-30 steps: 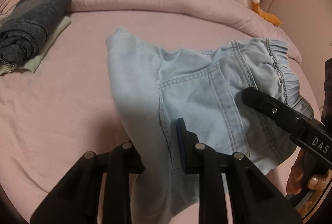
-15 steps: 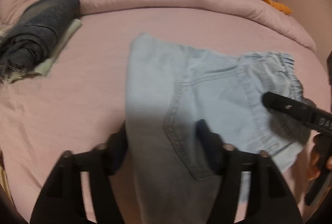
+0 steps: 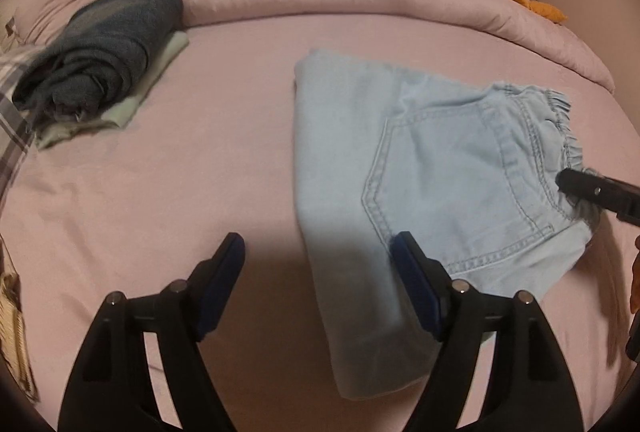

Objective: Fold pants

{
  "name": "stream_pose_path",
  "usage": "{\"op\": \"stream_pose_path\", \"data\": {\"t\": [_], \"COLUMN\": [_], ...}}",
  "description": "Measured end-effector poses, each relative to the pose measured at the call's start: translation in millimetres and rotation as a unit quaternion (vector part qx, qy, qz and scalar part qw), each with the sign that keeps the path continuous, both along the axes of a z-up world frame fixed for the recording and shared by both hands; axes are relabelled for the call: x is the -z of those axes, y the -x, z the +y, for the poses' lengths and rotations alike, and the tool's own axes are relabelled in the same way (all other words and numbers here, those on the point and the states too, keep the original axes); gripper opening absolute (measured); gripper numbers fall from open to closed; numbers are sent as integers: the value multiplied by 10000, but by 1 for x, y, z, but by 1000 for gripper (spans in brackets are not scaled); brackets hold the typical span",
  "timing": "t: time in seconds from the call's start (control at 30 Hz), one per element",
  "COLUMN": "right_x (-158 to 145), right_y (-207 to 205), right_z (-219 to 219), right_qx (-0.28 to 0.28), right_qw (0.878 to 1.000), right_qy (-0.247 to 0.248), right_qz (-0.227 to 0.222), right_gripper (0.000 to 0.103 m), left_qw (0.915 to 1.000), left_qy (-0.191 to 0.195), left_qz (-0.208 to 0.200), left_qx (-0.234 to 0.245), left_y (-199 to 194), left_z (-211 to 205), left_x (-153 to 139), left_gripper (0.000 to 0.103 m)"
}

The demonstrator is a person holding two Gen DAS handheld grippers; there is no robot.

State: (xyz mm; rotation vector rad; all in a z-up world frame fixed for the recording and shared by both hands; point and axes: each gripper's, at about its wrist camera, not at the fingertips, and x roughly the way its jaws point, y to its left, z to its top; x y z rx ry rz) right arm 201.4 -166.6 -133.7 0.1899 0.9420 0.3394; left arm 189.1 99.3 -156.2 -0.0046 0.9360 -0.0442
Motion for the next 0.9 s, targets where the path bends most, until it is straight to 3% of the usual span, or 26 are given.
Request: {"op": "stream_pose_path", "data": {"t": [0.13,0.27,0.33,0.37,0.43,0.5,0.57,0.7,0.9], "right_x": [7,-12,-24,-30,-42,-54,-64,-84,-97], "right_y": [-7,6,18,23,38,53,66,90,121], "right_z": [7,8,8,7,5,4,3,4,5], "right_qx": [59,81,81,89,101,105,48,37,-92], "right_qw": [9996,9993,9990,9989,9985,9979,9971,9960,9949], "right_qy": [260,353,366,371,351,348,303,346,391], "right_qz": [71,-92,-240,-287,-397,-534,-691,-817,-924], "right_gripper": [66,66,67,67,73,94,100,100,100], "left_qw": [9999,9996,9992,9991,9990,9987,9986,9971,9975], "left_qy": [69,-209,-291,-297,-190,-57,-28,-301,-141], "left_qz": [-7,-173,-241,-264,-325,-422,-400,-466,-469], "left_qx": [-135,-93,-129,-177,-235,-277,-349,-515,-500], "left_y": [4,22,31,37,48,62,73,100,135], "left_z": [1,-5,-6,-6,-5,-6,-8,-21,-28], "left_x": [-9,-32,-44,-52,-64,-79,-92,-109,-122], "left_gripper": [74,76,83,91,101,103,103,103,103]}}
